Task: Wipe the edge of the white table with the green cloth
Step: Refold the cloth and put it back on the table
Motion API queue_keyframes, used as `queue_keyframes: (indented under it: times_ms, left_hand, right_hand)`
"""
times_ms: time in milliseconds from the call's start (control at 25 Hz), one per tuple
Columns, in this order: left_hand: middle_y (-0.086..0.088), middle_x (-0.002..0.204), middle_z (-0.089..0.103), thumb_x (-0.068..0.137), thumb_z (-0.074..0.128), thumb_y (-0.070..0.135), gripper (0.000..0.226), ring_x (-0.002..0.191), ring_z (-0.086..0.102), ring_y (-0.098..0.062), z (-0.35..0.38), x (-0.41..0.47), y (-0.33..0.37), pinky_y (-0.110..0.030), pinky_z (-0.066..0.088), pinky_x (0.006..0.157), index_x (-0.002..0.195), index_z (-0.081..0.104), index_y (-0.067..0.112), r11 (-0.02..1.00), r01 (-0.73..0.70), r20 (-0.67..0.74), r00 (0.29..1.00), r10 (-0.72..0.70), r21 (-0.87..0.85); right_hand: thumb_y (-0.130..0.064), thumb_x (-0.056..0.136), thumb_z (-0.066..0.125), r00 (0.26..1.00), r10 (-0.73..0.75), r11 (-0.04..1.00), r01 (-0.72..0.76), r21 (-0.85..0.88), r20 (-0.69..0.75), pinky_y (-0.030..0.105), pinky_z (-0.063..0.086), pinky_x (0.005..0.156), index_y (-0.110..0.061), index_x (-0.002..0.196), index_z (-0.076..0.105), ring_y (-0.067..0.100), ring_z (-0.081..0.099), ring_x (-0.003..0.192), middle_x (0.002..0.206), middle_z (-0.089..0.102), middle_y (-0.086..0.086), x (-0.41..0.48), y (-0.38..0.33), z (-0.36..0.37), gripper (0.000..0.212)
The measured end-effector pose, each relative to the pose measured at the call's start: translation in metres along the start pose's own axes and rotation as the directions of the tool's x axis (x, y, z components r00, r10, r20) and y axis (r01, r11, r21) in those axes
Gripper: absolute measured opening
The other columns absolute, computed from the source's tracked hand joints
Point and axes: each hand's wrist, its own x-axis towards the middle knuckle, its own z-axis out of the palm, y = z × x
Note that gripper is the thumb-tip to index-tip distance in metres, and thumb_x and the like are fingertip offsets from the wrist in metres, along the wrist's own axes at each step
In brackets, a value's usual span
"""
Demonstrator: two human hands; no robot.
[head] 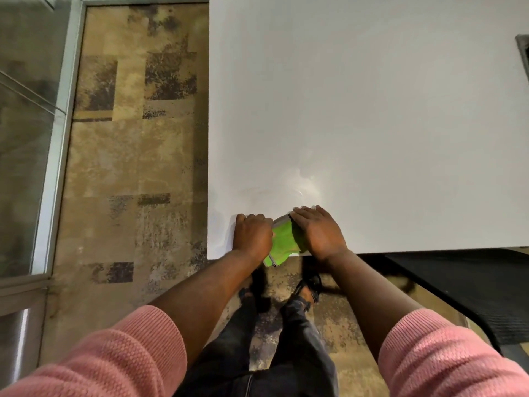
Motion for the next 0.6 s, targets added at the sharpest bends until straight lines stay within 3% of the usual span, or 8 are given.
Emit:
queue_keyframes:
  times_ms: [160, 280, 400, 520, 600]
  left_hand:
    - [-0.006, 0.109, 0.071, 0.1, 0.059, 0.032, 0.02, 0.109, 0.057, -0.029, -0.003, 0.005, 0.0, -0.044, 0.035, 0.094, 0.109, 0.07, 0.018, 0.999, 0.047, 0.047, 0.998, -0.046, -0.01]
    - [-0.005, 0.107, 0.069, 0.099, 0.061, 0.032, 0.018, 0.11, 0.055, -0.028, -0.01, 0.007, 0.001, -0.044, 0.035, 0.094, 0.106, 0.069, 0.017, 1.0, 0.016, 0.048, 0.999, -0.017, 0.019]
    - [-0.004, 0.1, 0.072, 0.1, 0.059, 0.024, 0.012, 0.102, 0.062, -0.028, -0.009, -0.001, -0.001, -0.043, 0.035, 0.102, 0.103, 0.067, 0.017, 0.998, -0.02, -0.012, 1.0, 0.02, -0.053]
    - [-0.003, 0.099, 0.076, 0.1, 0.057, 0.019, 0.014, 0.094, 0.067, -0.029, -0.006, -0.012, -0.007, -0.039, 0.036, 0.102, 0.108, 0.068, 0.017, 0.983, -0.047, -0.064, 0.997, 0.036, -0.179]
    - [-0.004, 0.107, 0.076, 0.1, 0.058, 0.018, 0.021, 0.096, 0.066, -0.03, -0.009, -0.018, -0.009, -0.036, 0.039, 0.099, 0.117, 0.07, 0.017, 0.97, -0.066, -0.092, 0.995, 0.046, -0.235]
  right_hand:
    - [-0.016, 0.096, 0.056, 0.999, 0.049, 0.999, -0.049, -0.01, -0.015, 0.038, 0.034, 0.113, -0.019, 0.152, 0.048, 0.027, 0.051, 0.137, 0.157, 0.051, 0.004, 0.001, -0.004, 0.0, 0.057]
    - [-0.015, 0.091, 0.062, 0.997, 0.069, 0.997, -0.07, -0.015, -0.029, 0.037, 0.037, 0.107, -0.017, 0.134, 0.066, 0.031, 0.062, 0.116, 0.128, 0.071, 0.007, 0.003, -0.005, -0.003, 0.043]
    - [-0.015, 0.091, 0.065, 0.993, 0.097, 0.995, -0.094, 0.042, -0.07, 0.037, 0.045, 0.089, -0.013, 0.118, 0.074, 0.034, 0.065, 0.098, 0.109, 0.075, 0.011, -0.004, -0.007, -0.005, 0.029]
    - [-0.015, 0.093, 0.065, 0.985, 0.152, 0.975, -0.136, 0.177, -0.078, 0.04, 0.055, 0.078, -0.013, 0.127, 0.07, 0.037, 0.067, 0.1, 0.12, 0.07, 0.011, -0.02, -0.012, -0.005, 0.034]
    - [-0.012, 0.092, 0.069, 0.979, 0.173, 0.96, -0.144, 0.24, -0.108, 0.041, 0.059, 0.081, -0.014, 0.132, 0.067, 0.036, 0.067, 0.105, 0.127, 0.067, 0.009, -0.03, -0.014, -0.005, 0.041]
